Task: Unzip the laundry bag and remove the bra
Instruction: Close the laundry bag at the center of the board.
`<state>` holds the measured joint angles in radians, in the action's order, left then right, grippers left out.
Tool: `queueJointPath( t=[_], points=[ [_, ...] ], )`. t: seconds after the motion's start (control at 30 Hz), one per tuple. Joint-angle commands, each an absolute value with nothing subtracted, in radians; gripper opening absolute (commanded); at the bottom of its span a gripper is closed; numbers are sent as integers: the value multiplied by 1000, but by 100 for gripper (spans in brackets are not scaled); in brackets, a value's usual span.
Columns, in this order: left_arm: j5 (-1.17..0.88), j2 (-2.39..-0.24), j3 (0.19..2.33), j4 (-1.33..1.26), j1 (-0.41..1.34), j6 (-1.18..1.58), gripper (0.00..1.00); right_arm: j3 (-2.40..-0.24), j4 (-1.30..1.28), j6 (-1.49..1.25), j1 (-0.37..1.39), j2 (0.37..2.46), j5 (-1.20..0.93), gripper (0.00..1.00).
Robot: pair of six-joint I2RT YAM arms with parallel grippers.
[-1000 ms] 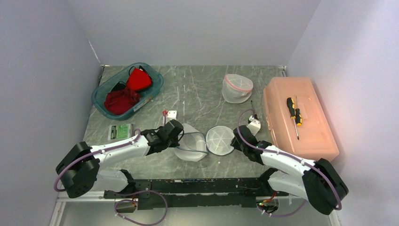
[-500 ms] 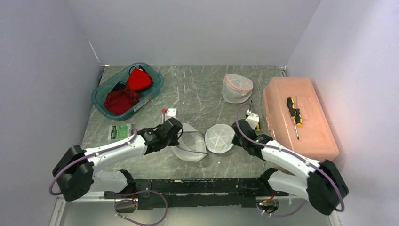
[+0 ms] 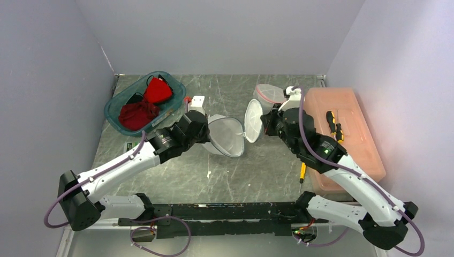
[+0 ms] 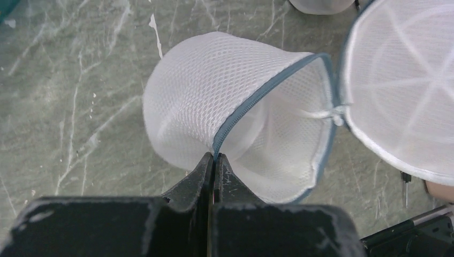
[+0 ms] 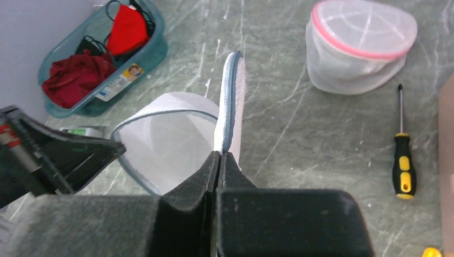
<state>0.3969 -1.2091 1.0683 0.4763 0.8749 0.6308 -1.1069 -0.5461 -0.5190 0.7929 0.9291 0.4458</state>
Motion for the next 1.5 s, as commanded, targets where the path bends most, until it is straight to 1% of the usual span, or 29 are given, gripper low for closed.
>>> queueJointPath(
  t=[0.0,0.1,0.2,0.4,0.67,0.77,0.8,0.83,0.87,1.0,1.07,1.1,1.17,1.27,1.33,1.47],
  points=[
    [421,-1235,1116,484,849,594,3,-1239,-617,-420,834,918,488,0],
    [363,-1265,1081,471,803,628,3,-1232,-626,-402,841,930,498,0],
    [287,-1298,1000,427,763,682,3,-1199,-651,-402,841,958,513,0],
    [272,-1349,886,322,747,729,3,-1163,-673,-357,867,1005,587,0],
    [266,-1324,965,337,731,682,3,-1249,-725,-335,959,1085,679,0],
    [231,-1327,977,329,730,684,4,-1233,-706,-346,968,1105,670,0],
    [218,-1331,976,325,730,688,7,-1220,-697,-354,969,1110,660,0],
    [202,-1333,975,321,729,693,11,-1210,-687,-362,970,1116,651,0],
    [191,-1334,973,323,730,698,18,-1198,-677,-373,972,1120,641,0],
    [170,-1296,950,312,730,708,51,-1174,-634,-398,976,1135,600,0],
    [173,-1256,940,309,730,709,64,-1176,-623,-401,981,1147,586,0],
    [174,-1239,936,306,730,709,67,-1178,-618,-400,983,1155,580,0],
    [170,-1198,927,295,729,714,74,-1180,-609,-399,987,1168,568,0],
    [157,-1139,916,262,729,728,79,-1171,-584,-391,991,1174,540,0],
    [133,-1114,914,222,726,746,81,-1153,-559,-386,992,1170,519,0],
    [53,-1116,949,180,721,845,82,-1104,-491,-364,992,1154,484,0]
  ],
)
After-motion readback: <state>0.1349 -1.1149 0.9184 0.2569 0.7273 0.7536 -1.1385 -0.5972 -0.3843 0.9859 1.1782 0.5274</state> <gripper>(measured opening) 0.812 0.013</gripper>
